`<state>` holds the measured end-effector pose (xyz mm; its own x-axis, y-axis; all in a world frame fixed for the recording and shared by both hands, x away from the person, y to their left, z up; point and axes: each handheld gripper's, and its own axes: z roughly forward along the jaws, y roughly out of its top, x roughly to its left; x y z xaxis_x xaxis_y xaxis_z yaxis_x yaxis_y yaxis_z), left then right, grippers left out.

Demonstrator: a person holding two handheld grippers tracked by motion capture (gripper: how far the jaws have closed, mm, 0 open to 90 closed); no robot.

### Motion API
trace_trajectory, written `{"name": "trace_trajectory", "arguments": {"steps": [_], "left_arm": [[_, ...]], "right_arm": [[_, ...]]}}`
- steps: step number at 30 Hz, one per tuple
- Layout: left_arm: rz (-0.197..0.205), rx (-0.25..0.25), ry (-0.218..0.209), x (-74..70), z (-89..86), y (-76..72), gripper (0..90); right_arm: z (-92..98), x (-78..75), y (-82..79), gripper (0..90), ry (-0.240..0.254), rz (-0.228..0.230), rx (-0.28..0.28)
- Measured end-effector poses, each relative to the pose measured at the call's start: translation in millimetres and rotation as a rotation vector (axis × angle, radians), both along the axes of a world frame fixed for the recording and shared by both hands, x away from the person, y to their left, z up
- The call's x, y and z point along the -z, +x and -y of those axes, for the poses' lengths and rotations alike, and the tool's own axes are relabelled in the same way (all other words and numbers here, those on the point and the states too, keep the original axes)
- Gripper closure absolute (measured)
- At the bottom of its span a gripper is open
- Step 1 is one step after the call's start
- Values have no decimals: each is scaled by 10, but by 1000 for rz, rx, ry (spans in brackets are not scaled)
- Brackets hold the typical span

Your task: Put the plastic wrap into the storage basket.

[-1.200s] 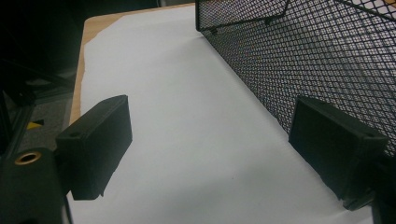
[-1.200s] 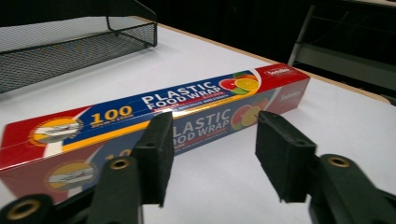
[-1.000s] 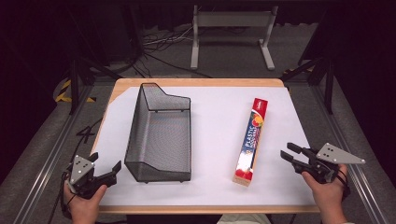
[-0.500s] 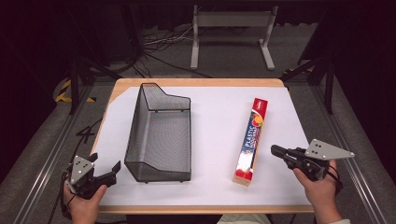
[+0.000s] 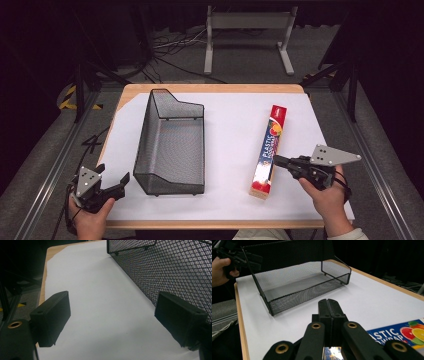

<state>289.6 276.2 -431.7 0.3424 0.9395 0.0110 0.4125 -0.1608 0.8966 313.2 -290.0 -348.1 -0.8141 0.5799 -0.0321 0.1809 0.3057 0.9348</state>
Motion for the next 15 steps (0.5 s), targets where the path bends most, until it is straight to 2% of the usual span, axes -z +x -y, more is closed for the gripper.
{"name": "trace_trajectory", "arguments": {"steps": [11,15], "left_arm": [[2,-5,1,0,-4,-1,138],[1,-6,3,1,-5,0,138]], "right_arm": [[-307,2,110,900,-1,-26,-58],[-348,-3,135,900,-5,-33,-50]]}}
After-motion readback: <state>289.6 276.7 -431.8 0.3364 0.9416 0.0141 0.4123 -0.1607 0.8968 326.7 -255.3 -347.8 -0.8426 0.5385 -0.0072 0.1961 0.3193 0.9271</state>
